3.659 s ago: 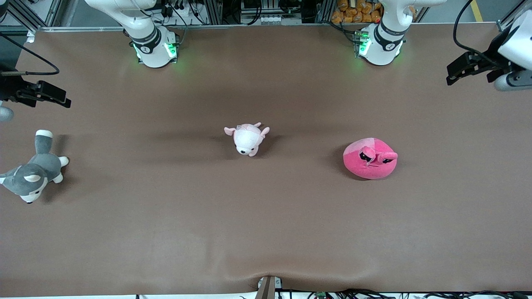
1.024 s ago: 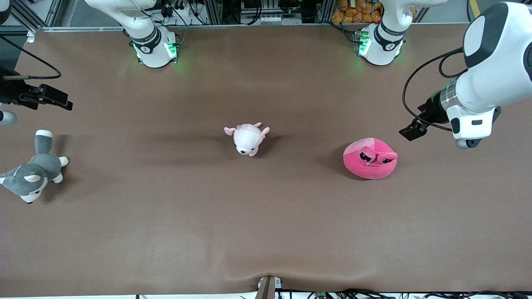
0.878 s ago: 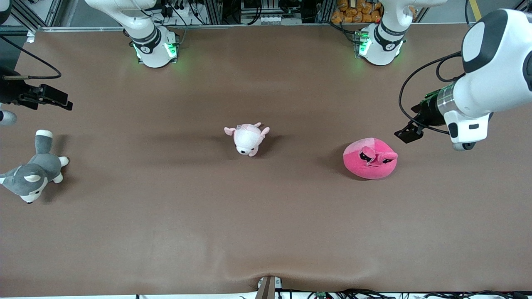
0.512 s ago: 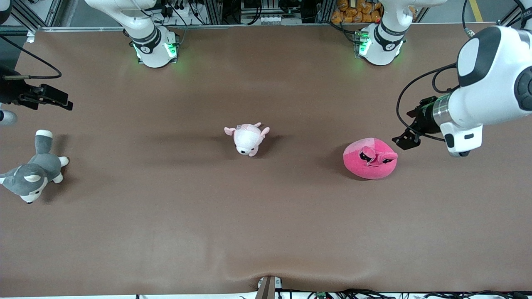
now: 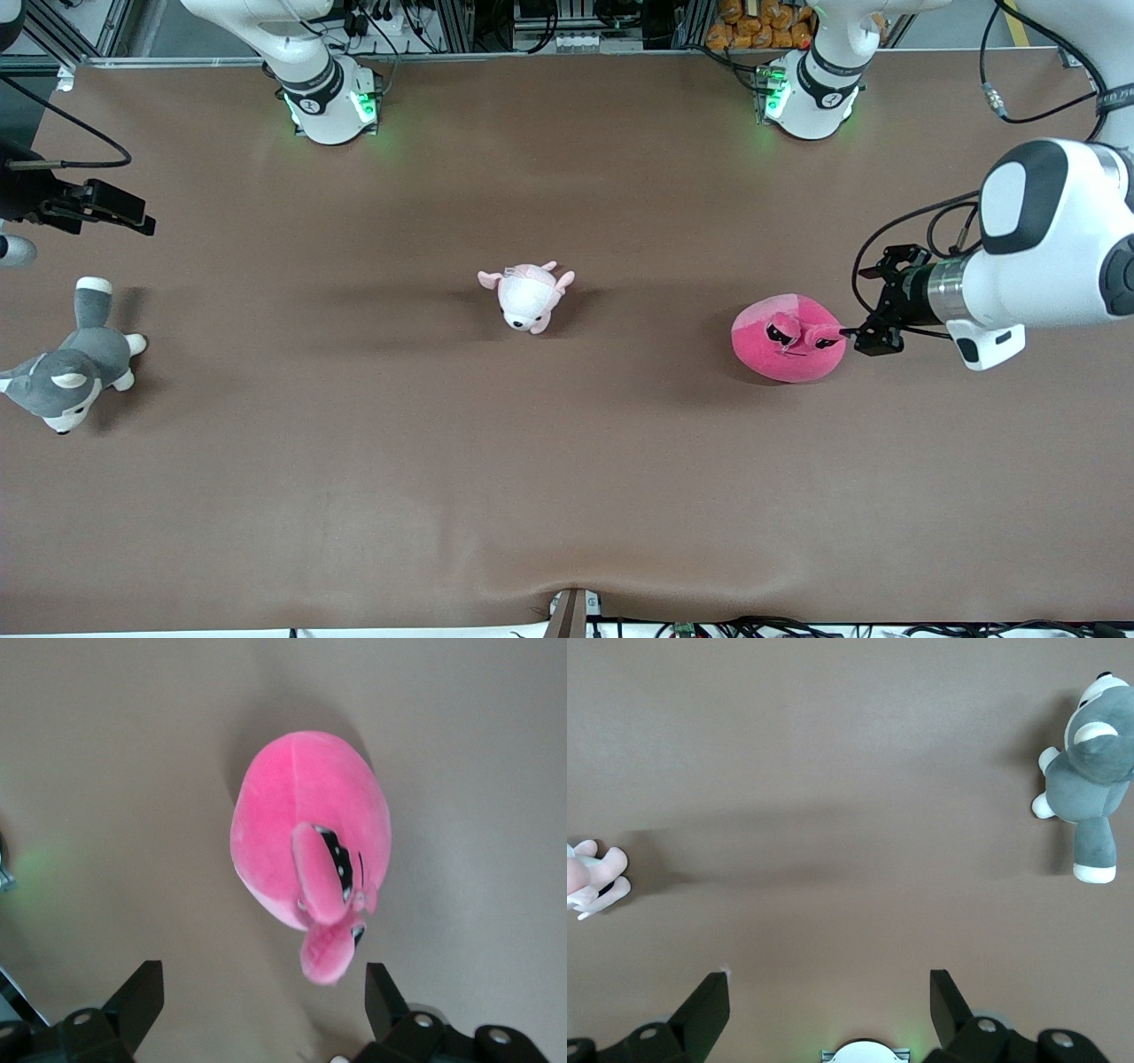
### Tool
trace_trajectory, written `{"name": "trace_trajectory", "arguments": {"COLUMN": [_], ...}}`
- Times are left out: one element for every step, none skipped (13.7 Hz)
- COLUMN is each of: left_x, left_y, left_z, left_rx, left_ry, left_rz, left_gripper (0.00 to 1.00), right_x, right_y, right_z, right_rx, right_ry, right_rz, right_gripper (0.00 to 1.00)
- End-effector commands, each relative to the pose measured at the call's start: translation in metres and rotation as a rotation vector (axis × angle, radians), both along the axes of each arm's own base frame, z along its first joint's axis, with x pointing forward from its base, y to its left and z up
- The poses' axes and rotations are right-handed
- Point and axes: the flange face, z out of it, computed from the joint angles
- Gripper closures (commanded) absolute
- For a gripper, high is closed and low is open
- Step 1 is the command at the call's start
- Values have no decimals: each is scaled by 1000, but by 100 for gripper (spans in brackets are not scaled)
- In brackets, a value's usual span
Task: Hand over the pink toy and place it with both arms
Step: 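Close the left gripper on the pink plush toy's tuft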
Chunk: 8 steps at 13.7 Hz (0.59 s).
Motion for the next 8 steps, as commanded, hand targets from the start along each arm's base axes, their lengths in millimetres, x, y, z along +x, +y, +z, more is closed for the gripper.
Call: {"name": "trace_trajectory", "arguments": {"left_x": [9, 11, 13, 15, 16, 17, 18, 19], "left_y": [7, 14, 20, 26, 34, 39, 43, 45], "left_z": [-16, -18, -21, -30, -36, -43, -46, -48], "left_rx": [-8, -25, -50, -64, -79, -101, -121, -127], "left_ry": [37, 38, 45, 61, 73, 87, 94, 98], "left_rz": [82, 107, 134, 152, 175, 195, 213, 219], "left_gripper": [0, 0, 0, 0, 0, 0, 0, 0], "right_x": [1, 1, 1, 1, 1, 1, 1, 1], "right_y": [3, 3, 3, 1, 0, 1, 3, 4], "right_z": [4, 4, 4, 3, 3, 3, 3, 3], "right_rx": [-1, 0, 0, 0, 0, 0, 0, 0], "right_ry": [-8, -8, -8, -5, -5, -6, -6, -6], "right_rz": [13, 13, 11, 8, 7, 8, 11, 11], "right_gripper": [0, 0, 0, 0, 0, 0, 0, 0]}}
